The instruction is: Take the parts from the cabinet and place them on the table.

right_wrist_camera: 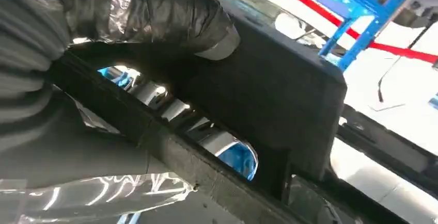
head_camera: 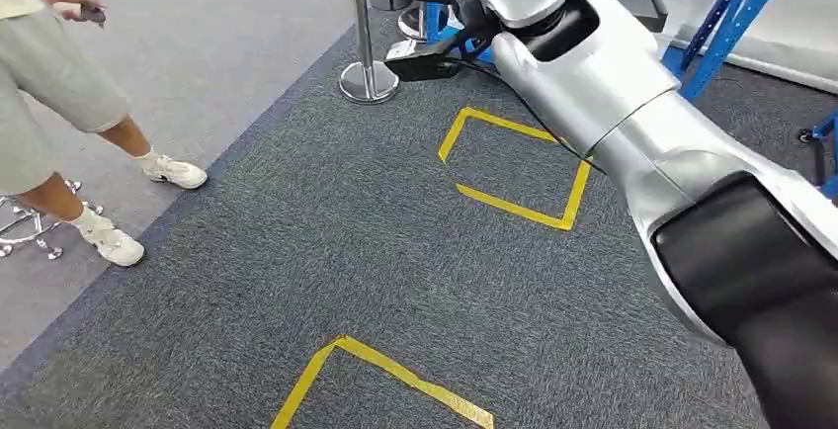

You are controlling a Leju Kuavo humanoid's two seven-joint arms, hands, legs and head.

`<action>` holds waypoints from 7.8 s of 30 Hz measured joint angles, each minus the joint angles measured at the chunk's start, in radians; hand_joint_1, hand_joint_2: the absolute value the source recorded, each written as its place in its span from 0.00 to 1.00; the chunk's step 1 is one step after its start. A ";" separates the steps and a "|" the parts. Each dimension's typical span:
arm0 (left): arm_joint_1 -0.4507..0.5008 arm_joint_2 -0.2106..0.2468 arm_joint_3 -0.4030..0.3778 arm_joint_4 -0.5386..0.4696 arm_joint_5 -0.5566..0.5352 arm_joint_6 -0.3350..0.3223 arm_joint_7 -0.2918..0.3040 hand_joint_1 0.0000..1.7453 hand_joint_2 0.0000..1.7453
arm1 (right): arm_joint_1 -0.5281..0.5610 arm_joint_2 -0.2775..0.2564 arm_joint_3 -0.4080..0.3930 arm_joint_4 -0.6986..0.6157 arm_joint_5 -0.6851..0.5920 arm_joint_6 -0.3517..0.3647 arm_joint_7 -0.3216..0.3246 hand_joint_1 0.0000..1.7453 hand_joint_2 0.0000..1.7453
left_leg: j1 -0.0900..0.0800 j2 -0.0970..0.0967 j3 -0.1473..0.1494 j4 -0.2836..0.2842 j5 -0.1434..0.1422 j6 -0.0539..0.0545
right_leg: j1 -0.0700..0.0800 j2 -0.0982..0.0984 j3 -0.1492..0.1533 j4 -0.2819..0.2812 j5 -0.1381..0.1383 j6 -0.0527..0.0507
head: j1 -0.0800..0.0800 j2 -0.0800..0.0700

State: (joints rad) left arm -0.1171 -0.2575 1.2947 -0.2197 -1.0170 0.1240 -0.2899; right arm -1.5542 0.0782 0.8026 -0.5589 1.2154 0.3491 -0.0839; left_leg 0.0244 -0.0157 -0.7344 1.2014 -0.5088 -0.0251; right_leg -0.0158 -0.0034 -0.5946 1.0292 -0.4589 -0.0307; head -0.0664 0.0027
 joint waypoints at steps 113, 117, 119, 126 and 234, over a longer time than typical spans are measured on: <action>0.001 -0.003 -0.009 -0.001 -0.009 0.012 0.030 0.00 1.00 | 0.038 -0.175 0.054 -0.050 0.013 0.013 -0.007 1.00 1.00 | -0.025 -0.075 0.100 -0.177 0.101 0.062 | 0.004 0.018 -0.097 0.154 -0.013 0.024 | -0.008 0.000; -0.001 -0.008 -0.009 -0.001 -0.011 0.014 0.030 0.00 1.00 | 0.036 -0.173 0.055 -0.046 0.013 0.009 -0.006 1.00 1.00 | -0.014 -0.122 0.083 -0.172 0.105 0.047 | 0.009 0.078 -0.039 0.021 0.019 0.017 | -0.008 0.000; 0.005 -0.008 -0.009 -0.001 -0.012 0.014 0.030 0.00 1.00 | 0.035 -0.166 0.058 -0.044 0.013 0.008 -0.006 1.00 1.00 | -0.013 -0.152 0.079 -0.180 0.111 0.031 | 0.007 0.052 -0.031 0.011 0.022 0.011 | -0.007 0.000; 0.004 -0.006 -0.009 -0.001 -0.013 0.014 0.029 0.00 1.00 | 0.028 -0.159 0.062 -0.032 0.013 0.009 -0.009 1.00 1.00 | -0.005 0.010 -0.059 0.102 -0.005 0.003 | 0.007 -0.046 -0.013 -0.007 0.023 -0.003 | -0.010 0.000; 0.001 0.000 0.008 -0.002 0.016 0.074 0.019 0.00 1.00 | 0.191 -0.300 0.023 -0.004 -0.009 -0.088 -0.006 1.00 1.00 | -0.015 -0.057 0.090 -0.183 0.119 0.069 | 0.000 0.000 -0.129 0.288 -0.116 0.056 | -0.014 0.000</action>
State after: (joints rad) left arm -0.1161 -0.2579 1.3031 -0.2220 -1.0014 0.1980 -0.2705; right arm -1.3629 -0.2220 0.8251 -0.5627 1.2066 0.2613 -0.0896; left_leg 0.0098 -0.0723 -0.6441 1.0182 -0.3903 0.0436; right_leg -0.0154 -0.0033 -0.7236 1.3173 -0.5754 0.0255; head -0.0809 0.0027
